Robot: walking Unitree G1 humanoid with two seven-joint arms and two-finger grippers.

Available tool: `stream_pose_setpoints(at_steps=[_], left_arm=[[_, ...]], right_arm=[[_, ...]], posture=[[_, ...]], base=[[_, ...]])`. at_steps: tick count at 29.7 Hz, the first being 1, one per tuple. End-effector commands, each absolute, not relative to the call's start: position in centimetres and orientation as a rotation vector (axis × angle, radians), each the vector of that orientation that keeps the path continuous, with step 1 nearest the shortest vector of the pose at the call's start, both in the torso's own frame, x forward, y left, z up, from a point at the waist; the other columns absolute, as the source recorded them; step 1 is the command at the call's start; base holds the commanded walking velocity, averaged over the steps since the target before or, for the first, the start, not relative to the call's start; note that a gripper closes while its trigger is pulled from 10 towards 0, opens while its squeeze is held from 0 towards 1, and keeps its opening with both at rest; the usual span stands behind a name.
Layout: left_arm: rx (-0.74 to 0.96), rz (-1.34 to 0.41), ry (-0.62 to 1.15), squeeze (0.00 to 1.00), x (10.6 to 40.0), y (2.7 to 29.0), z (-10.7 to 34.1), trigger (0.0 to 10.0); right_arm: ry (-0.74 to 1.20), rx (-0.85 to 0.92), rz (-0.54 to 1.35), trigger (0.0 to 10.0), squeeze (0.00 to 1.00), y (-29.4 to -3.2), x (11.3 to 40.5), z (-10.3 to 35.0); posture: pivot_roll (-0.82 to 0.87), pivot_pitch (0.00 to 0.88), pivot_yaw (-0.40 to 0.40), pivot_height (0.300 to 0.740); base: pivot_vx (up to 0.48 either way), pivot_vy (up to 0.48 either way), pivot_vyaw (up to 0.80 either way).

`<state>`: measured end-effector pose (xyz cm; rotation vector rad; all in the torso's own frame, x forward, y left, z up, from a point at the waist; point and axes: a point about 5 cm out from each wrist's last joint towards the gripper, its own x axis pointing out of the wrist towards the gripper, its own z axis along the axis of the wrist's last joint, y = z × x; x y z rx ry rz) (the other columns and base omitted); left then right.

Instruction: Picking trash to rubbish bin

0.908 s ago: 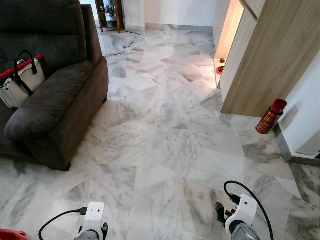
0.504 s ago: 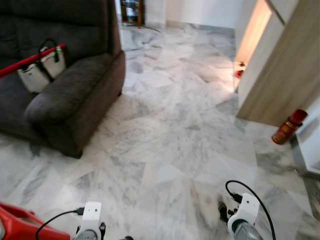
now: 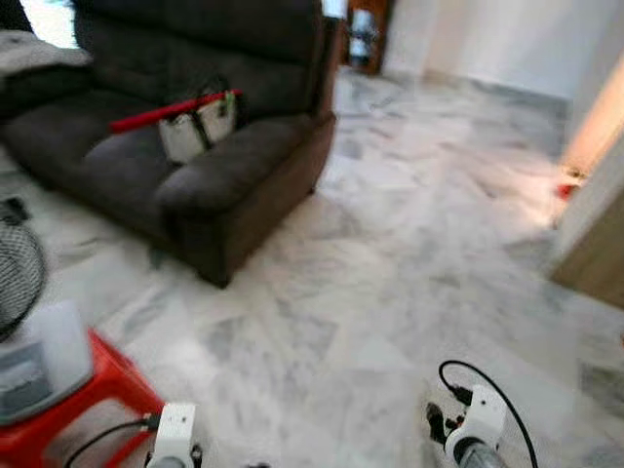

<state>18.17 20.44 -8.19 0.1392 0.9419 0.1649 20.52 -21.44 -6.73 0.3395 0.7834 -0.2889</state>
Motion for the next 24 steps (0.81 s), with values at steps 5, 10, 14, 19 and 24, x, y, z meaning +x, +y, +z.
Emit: stream_pose_setpoints(at_steps=[5,10,14,19,24], left_arm=[[0.150,0.168,0.938,0.00,18.3,20.2,-8.2,10.0],[0.162,0.160,0.944,0.00,18.1,20.3,-8.2,10.0],[0.161,0.174,0.936,0.00,18.4,20.6,-8.1,10.0],[0.134,0.202,0.931,0.00,18.5,20.6,-8.0,10.0],[0.126,0.198,0.958,0.00,17.5,20.2,-8.5,10.0]], right_arm=[[0.786,0.332,-0.283,10.0,0.00,-21.6,20.5,-6.7],[0.789,0.341,-0.288,10.0,0.00,-21.5,20.3,-6.8],[0.806,0.330,-0.278,10.0,0.00,-21.4,20.0,-7.0],[0.803,0.309,-0.256,10.0,0.00,-21.4,20.4,-6.8],[0.790,0.307,-0.252,10.0,0.00,-21.5,20.8,-6.6]], posture=[[0.00,0.048,-0.045,0.740],[0.00,0.046,-0.048,0.740],[0.02,0.063,-0.068,0.740],[0.03,0.076,-0.080,0.740],[0.02,0.079,-0.077,0.740]], base=[[0.000,0.000,0.80],[0.000,0.000,0.80],[0.000,0.000,0.80],[0.000,0.000,0.80],[0.000,0.000,0.80]])
